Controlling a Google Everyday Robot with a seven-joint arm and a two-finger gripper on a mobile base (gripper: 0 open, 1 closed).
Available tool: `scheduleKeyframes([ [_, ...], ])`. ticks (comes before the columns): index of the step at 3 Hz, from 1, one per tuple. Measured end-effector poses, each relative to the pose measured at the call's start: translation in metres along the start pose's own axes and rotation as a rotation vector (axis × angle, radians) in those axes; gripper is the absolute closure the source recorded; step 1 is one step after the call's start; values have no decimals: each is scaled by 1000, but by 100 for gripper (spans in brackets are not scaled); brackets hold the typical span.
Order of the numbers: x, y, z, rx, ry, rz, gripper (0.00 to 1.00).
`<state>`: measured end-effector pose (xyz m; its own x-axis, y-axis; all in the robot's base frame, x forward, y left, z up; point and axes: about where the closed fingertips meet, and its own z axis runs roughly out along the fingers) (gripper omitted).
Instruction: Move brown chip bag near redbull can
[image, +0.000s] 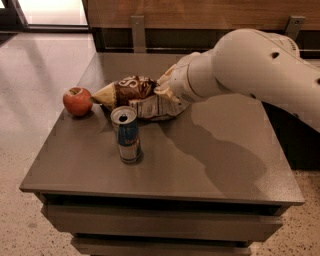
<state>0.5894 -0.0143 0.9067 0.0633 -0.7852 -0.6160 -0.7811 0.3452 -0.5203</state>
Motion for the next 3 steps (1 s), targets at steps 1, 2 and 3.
scheduleKeyframes([
  [1, 7, 5, -4, -23, 21, 3, 100],
  [2, 12, 8, -8, -55, 37, -2, 82],
  [3, 15, 13, -8, -101, 47, -4, 59],
])
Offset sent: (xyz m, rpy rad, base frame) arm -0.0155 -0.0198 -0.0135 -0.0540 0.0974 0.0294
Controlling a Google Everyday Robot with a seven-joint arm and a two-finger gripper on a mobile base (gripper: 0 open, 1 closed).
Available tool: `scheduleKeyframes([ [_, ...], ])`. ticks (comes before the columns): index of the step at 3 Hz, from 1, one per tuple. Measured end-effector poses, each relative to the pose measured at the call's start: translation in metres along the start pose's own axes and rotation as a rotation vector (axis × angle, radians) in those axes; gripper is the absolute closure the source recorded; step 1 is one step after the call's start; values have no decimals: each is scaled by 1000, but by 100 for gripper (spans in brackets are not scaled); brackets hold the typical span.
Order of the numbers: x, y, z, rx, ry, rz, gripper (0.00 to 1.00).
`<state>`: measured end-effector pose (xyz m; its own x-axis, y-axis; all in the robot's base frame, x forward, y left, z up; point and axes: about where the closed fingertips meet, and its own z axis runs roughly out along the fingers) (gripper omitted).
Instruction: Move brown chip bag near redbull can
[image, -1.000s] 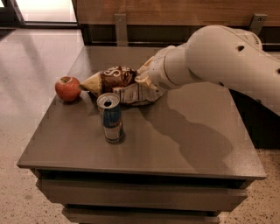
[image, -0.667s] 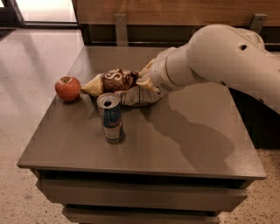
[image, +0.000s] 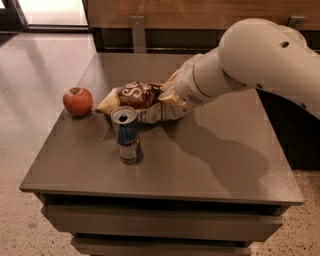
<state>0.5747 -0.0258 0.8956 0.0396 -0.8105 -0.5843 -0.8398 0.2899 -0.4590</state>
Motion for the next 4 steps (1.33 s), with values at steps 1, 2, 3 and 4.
scheduleKeyframes([
  [1, 0, 7, 4, -45, -1, -3, 35],
  [2, -1, 10, 6, -68, -1, -3, 13],
  [3, -1, 11, 8, -78, 3, -6, 0],
  [4, -2, 7, 4, -82, 0, -19, 0],
])
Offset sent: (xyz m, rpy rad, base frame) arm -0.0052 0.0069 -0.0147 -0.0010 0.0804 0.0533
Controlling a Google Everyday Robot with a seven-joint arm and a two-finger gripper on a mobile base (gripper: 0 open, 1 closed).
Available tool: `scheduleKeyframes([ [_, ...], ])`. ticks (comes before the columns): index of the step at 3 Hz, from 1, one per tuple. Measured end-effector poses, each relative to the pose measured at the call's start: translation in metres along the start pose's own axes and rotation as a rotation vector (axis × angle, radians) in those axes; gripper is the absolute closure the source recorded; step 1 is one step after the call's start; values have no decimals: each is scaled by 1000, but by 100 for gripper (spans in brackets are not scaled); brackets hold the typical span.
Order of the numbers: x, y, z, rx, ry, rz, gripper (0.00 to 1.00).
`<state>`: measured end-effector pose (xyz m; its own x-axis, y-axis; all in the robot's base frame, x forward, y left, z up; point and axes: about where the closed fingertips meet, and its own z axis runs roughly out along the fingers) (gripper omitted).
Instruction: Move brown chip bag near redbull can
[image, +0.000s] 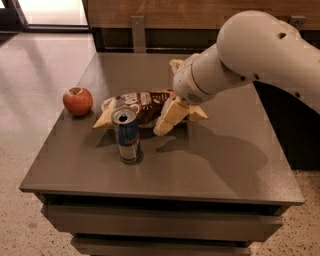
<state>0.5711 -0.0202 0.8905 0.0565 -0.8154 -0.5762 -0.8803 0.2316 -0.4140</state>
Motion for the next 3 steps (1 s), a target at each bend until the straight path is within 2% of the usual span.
scheduleKeyframes([
  [3, -6, 5, -3, -61, -40, -60, 0],
])
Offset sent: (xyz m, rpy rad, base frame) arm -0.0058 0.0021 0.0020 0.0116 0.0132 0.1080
